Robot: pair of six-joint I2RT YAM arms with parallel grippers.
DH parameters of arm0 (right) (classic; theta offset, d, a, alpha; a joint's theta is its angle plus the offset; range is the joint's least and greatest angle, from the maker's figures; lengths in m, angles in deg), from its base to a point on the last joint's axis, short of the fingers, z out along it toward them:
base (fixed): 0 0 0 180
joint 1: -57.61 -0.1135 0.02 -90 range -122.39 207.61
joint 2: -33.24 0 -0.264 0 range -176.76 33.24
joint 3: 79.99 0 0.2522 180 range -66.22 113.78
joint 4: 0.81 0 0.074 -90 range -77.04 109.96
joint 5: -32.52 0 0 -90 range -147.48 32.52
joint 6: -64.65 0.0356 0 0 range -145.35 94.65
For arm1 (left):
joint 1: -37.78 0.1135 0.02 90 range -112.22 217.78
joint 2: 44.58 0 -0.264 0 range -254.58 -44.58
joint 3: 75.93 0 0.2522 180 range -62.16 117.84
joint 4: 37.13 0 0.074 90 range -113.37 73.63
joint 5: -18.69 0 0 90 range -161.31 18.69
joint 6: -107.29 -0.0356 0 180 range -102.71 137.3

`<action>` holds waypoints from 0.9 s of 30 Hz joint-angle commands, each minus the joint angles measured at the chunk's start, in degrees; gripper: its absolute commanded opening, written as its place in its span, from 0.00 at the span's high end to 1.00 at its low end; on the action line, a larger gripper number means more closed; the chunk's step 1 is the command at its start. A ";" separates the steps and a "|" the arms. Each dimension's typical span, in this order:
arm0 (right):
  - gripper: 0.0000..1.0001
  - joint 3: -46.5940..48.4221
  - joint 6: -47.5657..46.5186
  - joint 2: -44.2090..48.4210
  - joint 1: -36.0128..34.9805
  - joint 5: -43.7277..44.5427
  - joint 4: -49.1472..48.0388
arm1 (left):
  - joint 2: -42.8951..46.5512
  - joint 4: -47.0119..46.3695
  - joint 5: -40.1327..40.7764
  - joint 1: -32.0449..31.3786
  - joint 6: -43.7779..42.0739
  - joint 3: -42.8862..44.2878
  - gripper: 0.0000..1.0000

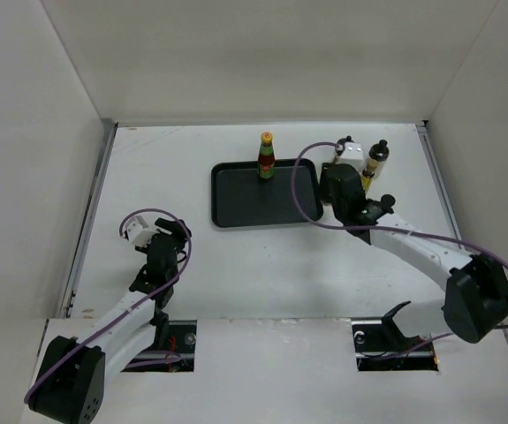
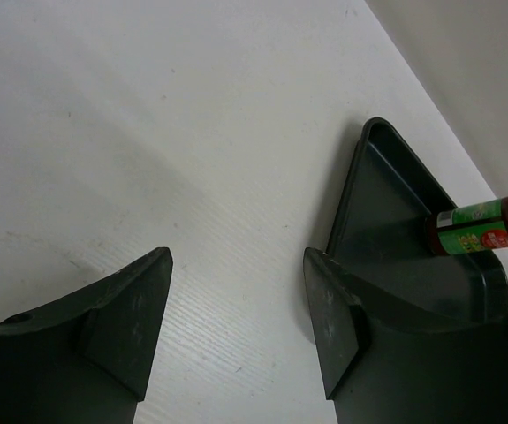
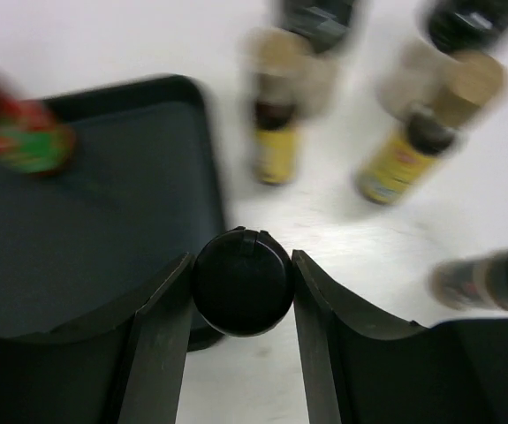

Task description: Organize the condiment bottles

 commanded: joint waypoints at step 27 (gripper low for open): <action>0.65 61.27 -3.10 -52.78 -15.46 -13.79 -3.63 | -0.96 -6.76 -4.27 0.81 0.59 -1.06 0.38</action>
